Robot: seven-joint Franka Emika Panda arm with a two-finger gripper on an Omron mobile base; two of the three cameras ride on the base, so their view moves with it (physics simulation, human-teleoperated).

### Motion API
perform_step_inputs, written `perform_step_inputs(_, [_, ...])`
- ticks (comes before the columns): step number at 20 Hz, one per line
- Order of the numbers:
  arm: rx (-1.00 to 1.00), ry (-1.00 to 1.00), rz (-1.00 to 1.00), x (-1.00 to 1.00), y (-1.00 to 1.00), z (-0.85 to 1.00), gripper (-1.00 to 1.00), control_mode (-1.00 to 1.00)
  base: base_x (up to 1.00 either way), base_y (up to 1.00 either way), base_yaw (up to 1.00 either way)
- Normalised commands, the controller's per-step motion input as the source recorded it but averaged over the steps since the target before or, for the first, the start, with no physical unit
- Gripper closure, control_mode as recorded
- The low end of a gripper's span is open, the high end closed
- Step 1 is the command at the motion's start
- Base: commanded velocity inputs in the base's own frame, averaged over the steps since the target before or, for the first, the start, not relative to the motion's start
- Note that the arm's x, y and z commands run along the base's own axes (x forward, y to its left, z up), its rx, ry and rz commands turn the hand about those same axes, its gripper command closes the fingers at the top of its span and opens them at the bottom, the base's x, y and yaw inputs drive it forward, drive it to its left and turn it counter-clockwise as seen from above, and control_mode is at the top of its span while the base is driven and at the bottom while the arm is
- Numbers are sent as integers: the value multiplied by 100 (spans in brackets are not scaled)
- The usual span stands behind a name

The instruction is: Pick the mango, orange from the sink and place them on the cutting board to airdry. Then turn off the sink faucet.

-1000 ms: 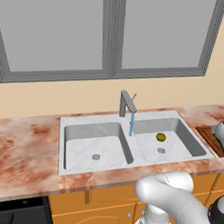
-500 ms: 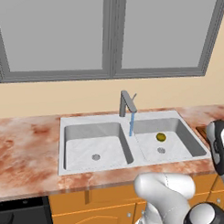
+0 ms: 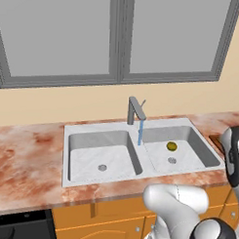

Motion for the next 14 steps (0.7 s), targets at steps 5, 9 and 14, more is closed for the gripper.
perform_step_inputs(5, [3, -4, 6, 2, 25, 0, -100, -100, 0, 0, 0])
perform_step_inputs(9, [4, 1, 3, 15, 42, 0, -100, -100, 0, 0, 0])
perform_step_inputs(14, [1, 4, 1, 30, 48, 0, -100, -100, 0, 0, 0])
